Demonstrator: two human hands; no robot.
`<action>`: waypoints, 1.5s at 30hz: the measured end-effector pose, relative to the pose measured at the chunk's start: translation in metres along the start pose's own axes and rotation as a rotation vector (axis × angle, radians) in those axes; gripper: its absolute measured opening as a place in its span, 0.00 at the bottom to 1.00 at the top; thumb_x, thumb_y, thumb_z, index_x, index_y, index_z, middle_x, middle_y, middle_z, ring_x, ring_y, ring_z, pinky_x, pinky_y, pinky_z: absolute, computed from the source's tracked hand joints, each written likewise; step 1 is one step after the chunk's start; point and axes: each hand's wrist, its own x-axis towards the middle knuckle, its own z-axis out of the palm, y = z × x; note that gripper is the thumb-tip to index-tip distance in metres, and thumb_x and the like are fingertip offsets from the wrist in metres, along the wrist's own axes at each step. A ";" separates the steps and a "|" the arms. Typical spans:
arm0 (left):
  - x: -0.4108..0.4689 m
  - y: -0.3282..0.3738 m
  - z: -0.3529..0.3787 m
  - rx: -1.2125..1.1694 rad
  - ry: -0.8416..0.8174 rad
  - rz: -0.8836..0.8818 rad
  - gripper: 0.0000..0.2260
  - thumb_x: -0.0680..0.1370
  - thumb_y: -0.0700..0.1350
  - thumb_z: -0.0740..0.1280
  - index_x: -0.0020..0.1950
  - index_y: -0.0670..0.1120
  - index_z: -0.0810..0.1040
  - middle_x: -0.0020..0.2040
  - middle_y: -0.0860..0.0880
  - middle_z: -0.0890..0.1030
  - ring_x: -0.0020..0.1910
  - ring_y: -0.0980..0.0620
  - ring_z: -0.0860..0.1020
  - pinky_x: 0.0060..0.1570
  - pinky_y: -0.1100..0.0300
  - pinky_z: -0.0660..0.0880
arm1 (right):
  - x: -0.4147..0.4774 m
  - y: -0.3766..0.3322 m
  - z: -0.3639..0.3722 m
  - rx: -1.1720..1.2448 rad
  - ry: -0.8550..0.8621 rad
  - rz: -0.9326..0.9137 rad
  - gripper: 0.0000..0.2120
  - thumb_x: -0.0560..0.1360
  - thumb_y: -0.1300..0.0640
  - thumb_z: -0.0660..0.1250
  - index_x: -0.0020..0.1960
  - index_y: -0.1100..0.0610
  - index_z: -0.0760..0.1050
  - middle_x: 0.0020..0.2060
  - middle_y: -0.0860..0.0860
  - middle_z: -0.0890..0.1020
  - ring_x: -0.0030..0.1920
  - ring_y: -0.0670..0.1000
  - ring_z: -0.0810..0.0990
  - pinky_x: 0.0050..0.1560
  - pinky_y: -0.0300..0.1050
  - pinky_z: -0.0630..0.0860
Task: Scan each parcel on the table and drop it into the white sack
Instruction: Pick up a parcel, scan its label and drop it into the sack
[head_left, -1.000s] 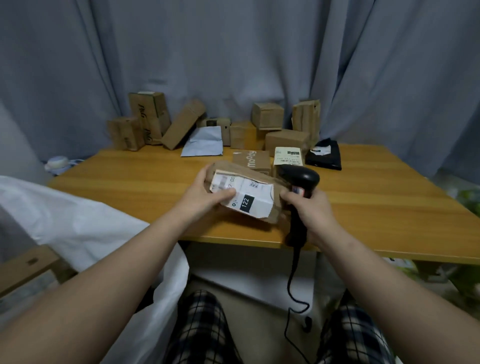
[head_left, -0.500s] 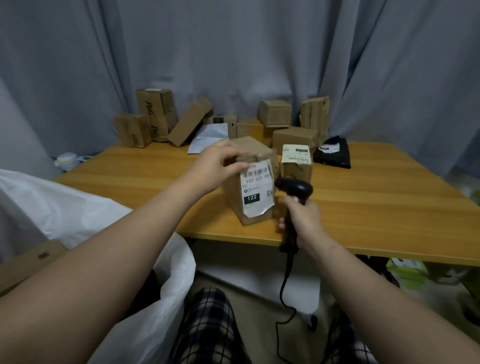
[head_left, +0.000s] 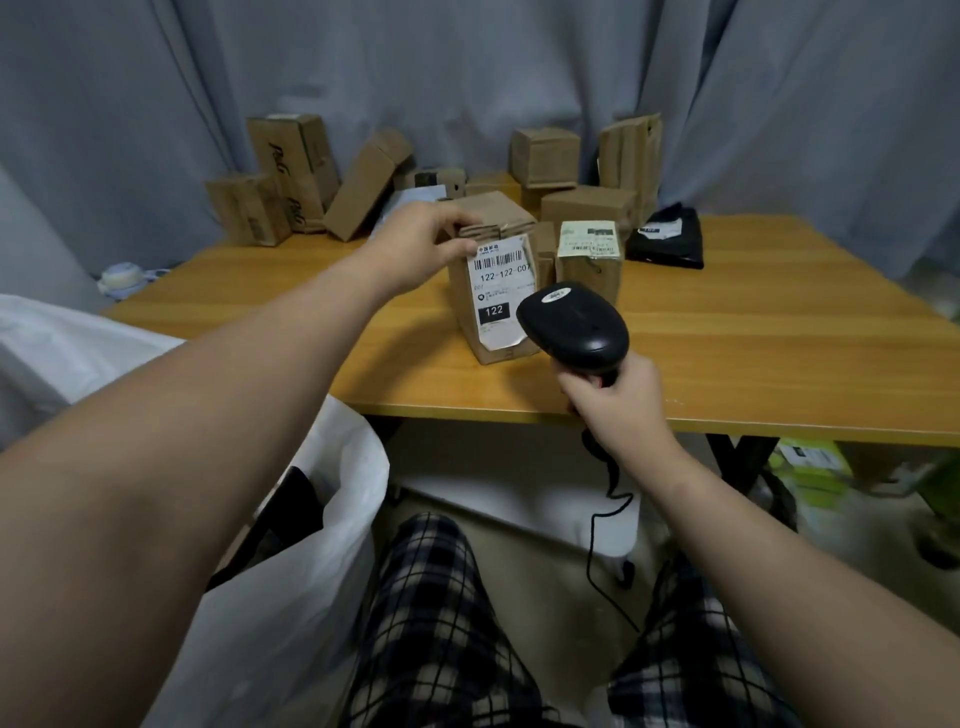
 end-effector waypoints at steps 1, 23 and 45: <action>0.000 0.001 -0.001 0.002 0.000 -0.002 0.15 0.79 0.43 0.67 0.66 0.46 0.77 0.57 0.46 0.80 0.49 0.56 0.74 0.52 0.63 0.68 | -0.002 0.003 0.003 -0.014 0.015 0.000 0.12 0.69 0.61 0.73 0.32 0.58 0.71 0.27 0.53 0.73 0.33 0.53 0.74 0.35 0.48 0.71; -0.006 0.004 0.003 -0.030 0.054 -0.043 0.16 0.79 0.44 0.66 0.67 0.47 0.75 0.61 0.48 0.79 0.56 0.52 0.76 0.58 0.57 0.72 | -0.017 0.003 0.027 0.147 0.054 0.024 0.19 0.64 0.48 0.68 0.37 0.67 0.74 0.27 0.61 0.74 0.34 0.67 0.77 0.35 0.55 0.76; -0.140 -0.065 -0.108 -0.269 0.644 -0.296 0.02 0.74 0.40 0.72 0.45 0.42 0.82 0.34 0.52 0.80 0.29 0.61 0.77 0.38 0.65 0.75 | -0.012 -0.088 0.103 0.354 -0.318 -0.001 0.16 0.68 0.59 0.77 0.54 0.51 0.78 0.48 0.46 0.83 0.46 0.35 0.79 0.45 0.26 0.71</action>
